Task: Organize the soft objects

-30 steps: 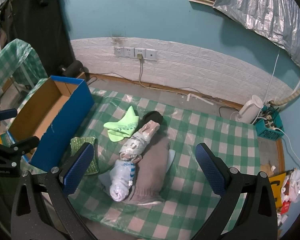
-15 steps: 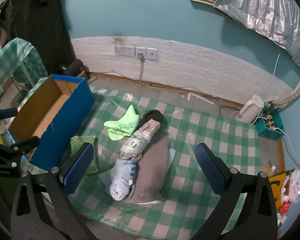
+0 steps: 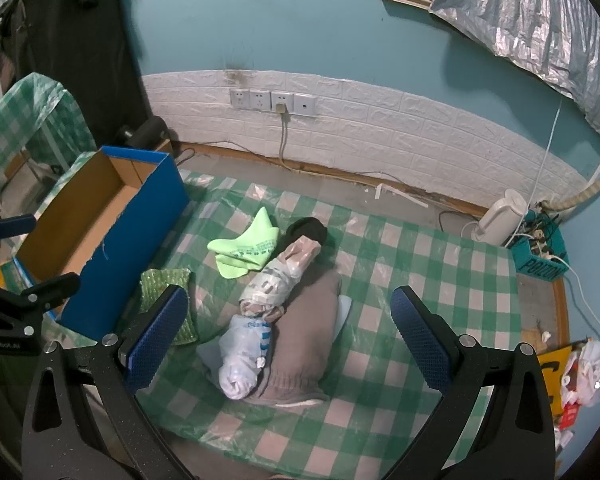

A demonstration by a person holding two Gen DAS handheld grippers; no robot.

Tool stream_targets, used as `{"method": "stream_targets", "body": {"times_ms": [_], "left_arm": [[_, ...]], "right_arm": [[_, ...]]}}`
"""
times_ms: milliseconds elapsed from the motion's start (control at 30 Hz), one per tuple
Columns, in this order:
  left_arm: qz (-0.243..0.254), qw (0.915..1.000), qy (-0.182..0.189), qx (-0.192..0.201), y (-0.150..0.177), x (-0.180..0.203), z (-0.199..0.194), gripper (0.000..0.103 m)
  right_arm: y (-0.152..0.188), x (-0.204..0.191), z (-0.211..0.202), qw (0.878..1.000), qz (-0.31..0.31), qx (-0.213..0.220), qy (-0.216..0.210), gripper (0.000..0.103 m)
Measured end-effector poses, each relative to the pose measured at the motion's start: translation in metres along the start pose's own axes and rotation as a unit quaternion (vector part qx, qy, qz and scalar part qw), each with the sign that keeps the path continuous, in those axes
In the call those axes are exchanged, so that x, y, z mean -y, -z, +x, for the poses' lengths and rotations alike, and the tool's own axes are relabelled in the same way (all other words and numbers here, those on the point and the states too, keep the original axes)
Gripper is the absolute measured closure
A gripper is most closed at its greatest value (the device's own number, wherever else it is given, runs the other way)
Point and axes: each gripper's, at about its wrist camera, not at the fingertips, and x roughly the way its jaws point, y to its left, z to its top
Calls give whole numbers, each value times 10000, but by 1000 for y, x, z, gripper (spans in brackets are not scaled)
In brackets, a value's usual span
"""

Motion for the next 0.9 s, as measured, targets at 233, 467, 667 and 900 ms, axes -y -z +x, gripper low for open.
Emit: {"method": "stream_targets", "body": {"times_ms": [233, 467, 667, 900], "left_arm": [[12, 10000, 7, -9, 3, 4, 0, 2], [52, 10000, 29, -31, 6, 7, 3, 2], [113, 9999, 59, -104, 5, 9, 5, 2], [126, 9998, 62, -154, 2, 8, 7, 2]], "right_arm": [[-1, 0, 0, 10000, -5, -11, 4, 3], [-1, 1, 1, 10000, 3, -17, 1, 3], [4, 1, 1, 10000, 8, -16, 5, 3], [4, 2, 1, 10000, 3, -29, 5, 3]]}}
